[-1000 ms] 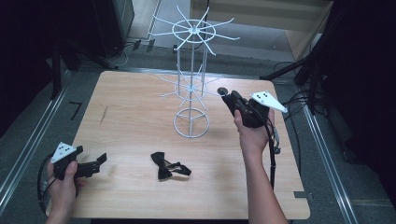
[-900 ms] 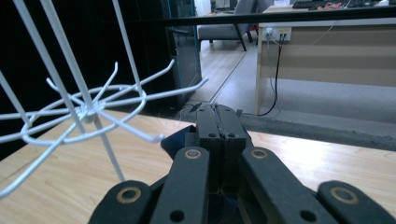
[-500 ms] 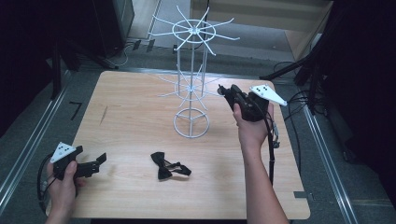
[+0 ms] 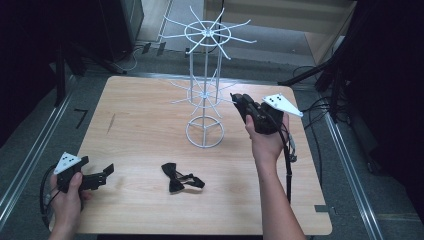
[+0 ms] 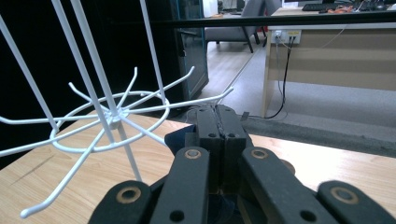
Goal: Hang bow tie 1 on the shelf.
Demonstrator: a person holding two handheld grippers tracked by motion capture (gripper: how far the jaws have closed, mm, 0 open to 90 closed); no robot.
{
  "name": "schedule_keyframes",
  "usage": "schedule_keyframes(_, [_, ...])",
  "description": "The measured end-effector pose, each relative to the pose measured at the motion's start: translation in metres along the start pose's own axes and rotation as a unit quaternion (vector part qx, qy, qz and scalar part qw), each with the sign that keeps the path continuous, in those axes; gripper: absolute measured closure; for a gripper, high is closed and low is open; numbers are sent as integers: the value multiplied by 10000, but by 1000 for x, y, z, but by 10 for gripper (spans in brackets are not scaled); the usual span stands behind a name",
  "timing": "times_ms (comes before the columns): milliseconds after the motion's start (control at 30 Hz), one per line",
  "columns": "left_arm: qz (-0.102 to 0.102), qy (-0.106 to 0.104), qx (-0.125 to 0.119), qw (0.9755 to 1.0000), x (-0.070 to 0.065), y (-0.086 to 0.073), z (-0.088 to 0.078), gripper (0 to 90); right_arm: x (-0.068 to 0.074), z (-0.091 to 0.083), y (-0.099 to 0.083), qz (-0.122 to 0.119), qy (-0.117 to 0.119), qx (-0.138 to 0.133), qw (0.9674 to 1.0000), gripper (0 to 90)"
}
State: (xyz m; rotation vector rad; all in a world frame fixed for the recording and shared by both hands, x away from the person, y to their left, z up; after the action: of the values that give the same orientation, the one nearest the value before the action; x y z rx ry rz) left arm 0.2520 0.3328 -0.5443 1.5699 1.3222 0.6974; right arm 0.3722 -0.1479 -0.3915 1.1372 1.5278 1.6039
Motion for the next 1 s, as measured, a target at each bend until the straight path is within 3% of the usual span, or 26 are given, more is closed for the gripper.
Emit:
schedule_keyframes(333, [-1, -4, 1, 10000, 0, 0, 0, 0, 10, -2, 3, -15, 118, -104, 9999, 900])
schedule_keyframes(567, [7, -22, 13, 10000, 0, 0, 0, 0, 26, -3, 4, -112, 242, -117, 9996, 900])
schedule_keyframes(833, [0, -29, 23, 10000, 0, 0, 1, 0, 34, -2, -1, -190, 225, -114, 9995, 900])
schedule_keyframes(1000, [-4, -32, 23, 10000, 0, 0, 1, 0, 35, -10, -2, -267, 177, -250, 9992, 900])
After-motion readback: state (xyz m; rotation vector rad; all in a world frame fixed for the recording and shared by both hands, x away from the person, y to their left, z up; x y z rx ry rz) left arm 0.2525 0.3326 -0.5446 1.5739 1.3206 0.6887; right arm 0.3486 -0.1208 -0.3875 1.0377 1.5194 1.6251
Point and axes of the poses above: each handheld gripper's, and its own axes: z roughly forward along the jaws, y roughly out of its top, x roughly to its left, the point moved 4 cm from there along z, roughly forward along the jaws, and after that the axes turned 9 degrees about -x, right-handed, at the moved point
